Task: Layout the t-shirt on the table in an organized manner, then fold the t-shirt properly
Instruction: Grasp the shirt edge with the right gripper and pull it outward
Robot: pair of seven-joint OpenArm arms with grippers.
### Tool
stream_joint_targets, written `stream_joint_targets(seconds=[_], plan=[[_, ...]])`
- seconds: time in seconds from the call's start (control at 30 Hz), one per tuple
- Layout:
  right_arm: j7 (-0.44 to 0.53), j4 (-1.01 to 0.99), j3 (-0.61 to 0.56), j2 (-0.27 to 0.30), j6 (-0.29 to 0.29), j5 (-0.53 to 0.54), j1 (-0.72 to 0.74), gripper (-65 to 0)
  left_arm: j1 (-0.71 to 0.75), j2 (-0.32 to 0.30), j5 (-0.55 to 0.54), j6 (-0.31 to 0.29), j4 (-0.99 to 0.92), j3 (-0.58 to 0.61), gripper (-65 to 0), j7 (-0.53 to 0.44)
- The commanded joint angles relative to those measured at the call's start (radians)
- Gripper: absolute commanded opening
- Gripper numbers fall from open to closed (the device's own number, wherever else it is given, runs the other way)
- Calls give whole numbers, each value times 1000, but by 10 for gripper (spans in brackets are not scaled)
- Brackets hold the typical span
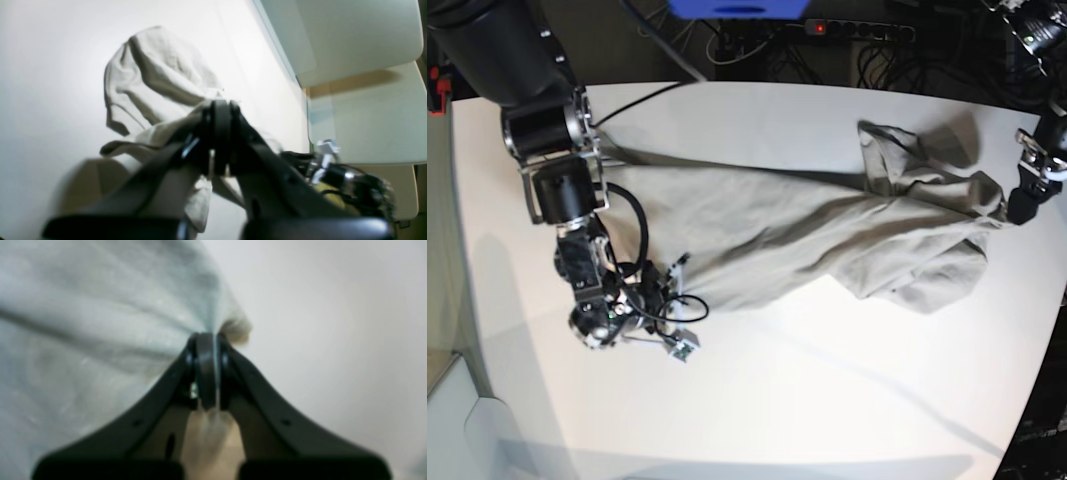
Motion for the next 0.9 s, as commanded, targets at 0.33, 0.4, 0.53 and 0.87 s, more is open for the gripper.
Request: stream_joint_targets(seconds=[0.33, 0.4, 0.53, 0.87], plan=[[-378, 877, 3, 40, -3, 12, -207, -650, -12, -16, -25, -5, 15, -4, -646, -6], [-444, 1011, 3, 50, -3, 12, -267, -650, -12, -17, -25, -5, 15, -4, -646, -6], [-488, 1031, 21, 86, -3, 13, -376, -650, -13, -23, -24, -5, 15, -4, -646, -7], [-370, 1031, 49, 118, -3, 13, -680, -650, -21, -48, -24, -5, 15, 22, -646, -4]])
